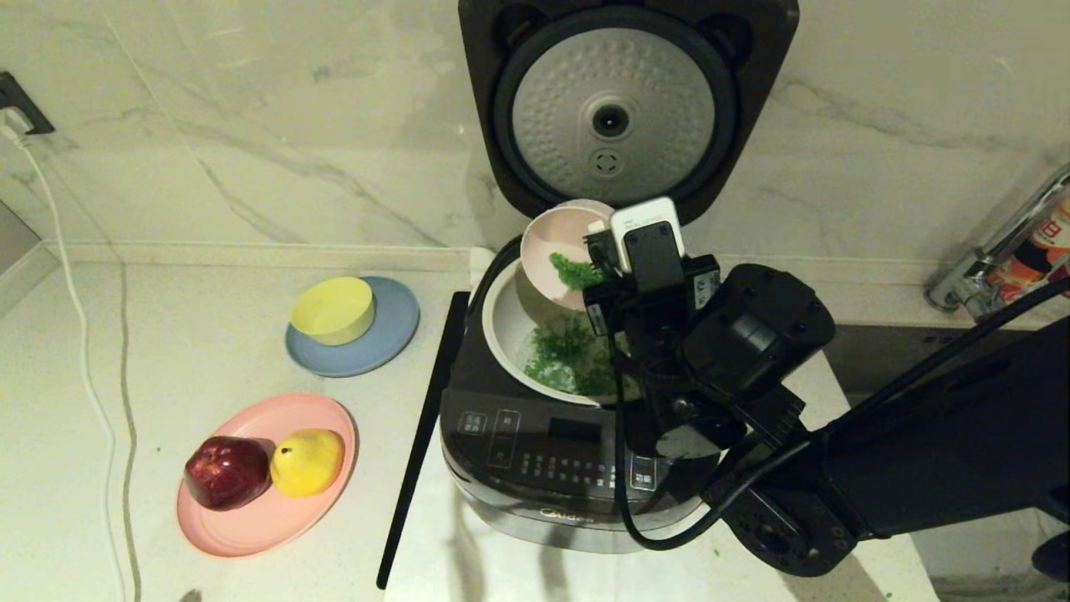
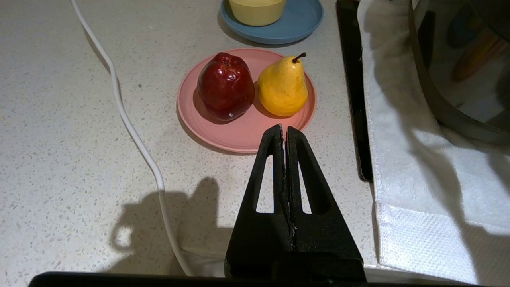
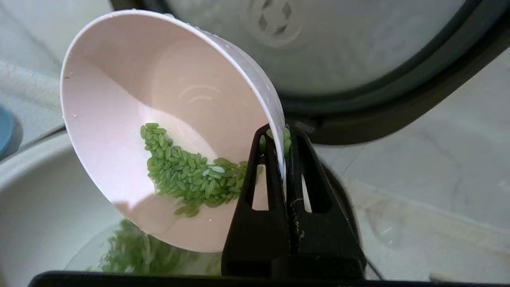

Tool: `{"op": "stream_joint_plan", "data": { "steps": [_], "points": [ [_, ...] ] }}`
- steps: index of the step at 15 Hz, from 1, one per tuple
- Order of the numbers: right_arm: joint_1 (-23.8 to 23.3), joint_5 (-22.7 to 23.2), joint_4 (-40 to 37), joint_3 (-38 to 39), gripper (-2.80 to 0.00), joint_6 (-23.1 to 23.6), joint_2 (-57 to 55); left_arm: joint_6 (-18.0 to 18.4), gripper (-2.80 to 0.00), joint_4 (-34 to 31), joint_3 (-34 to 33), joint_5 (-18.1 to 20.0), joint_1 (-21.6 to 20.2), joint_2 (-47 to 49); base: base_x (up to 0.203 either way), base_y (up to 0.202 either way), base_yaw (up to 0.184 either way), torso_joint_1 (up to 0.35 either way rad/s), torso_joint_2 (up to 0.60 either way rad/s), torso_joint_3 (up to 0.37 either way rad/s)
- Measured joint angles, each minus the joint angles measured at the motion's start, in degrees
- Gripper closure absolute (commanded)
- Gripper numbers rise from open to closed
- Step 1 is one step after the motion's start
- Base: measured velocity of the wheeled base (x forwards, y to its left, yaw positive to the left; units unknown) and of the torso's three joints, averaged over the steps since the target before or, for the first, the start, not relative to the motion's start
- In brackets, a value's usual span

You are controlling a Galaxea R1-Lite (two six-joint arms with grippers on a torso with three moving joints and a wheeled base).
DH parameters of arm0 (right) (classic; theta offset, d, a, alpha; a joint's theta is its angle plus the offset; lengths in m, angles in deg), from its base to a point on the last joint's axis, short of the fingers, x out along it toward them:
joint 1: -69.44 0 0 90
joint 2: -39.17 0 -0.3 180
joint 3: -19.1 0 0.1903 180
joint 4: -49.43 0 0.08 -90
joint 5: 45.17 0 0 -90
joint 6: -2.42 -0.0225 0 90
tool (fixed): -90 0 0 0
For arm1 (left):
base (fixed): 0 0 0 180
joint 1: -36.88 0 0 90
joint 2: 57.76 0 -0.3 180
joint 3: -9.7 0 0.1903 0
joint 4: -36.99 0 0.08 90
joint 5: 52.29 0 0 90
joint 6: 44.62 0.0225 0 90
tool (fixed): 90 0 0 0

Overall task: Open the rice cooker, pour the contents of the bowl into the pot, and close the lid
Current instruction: Pour the water from the bowl into the rice cooker

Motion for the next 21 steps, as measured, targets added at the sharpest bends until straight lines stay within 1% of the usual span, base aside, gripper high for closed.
{"op": "stream_joint_plan", "data": {
  "steps": [3, 4, 10, 12, 14, 15, 17, 19, 21],
  "points": [
    [-0.02, 0.82, 5.14, -0.08, 0.0, 3.25, -0.82, 0.02, 0.0, 0.02, 0.0, 0.0, 0.0, 0.0, 0.0, 0.0, 0.0, 0.0, 0.0, 0.0],
    [-0.07, 1.21, 5.71, -0.11, 0.0, 4.1, -1.05, 0.02, 0.0, 0.02, 0.0, 0.0, 0.0, 0.0, 0.0, 0.0, 0.0, 0.0, 0.0, 0.0],
    [-0.1, 1.16, 5.78, -0.27, 0.0, 4.74, -0.94, -0.01, 0.0, 0.04, 0.0, -0.01, 0.0, 0.0, 0.0, 0.0, 0.0, 0.0, 0.0, 0.0],
    [-0.1, 0.35, 4.69, -1.39, 0.0, 4.77, -0.41, 0.0, 0.0, 0.0, 0.0, -0.01, 0.0, 0.0, 0.0, 0.0, 0.0, 0.0, 0.0, 0.0],
    [-0.29, -1.53, -0.54, -3.04, 0.0, 3.55, 0.97, 0.02, 0.0, 0.02, 0.0, 0.0, 0.0, 0.0, 0.0, 0.0, 0.0, 0.0, 0.0, 0.0],
    [-0.41, -2.62, -4.3, -4.28, 0.0, 1.71, 1.77, 0.0, 0.0, 0.0, 0.0, 0.03, 0.0, 0.0, 0.0, 0.0, 0.0, 0.0, 0.0, 0.0],
    [-0.56, -4.33, -14.27, -7.43, 0.0, -3.69, 3.63, 0.0, 0.0, 0.04, 0.0, 0.0, 0.0, 0.0, 0.0, 0.0, 0.0, 0.0, 0.0, 0.0],
    [-1.18, -5.04, -28.39, -12.54, 0.0, -11.99, 5.6, 0.0, 0.0, 0.04, 0.0, 0.0, 0.0, 0.0, 0.0, 0.0, 0.0, 0.0, 0.0, 0.0],
    [-2.07, -4.65, -44.88, -19.85, 0.0, -22.28, 7.14, 0.0, 0.0, 0.04, 0.0, 0.0, 0.0, 0.0, 0.0, 0.0, 0.0, 0.0, 0.0, 0.0]
  ]
}}
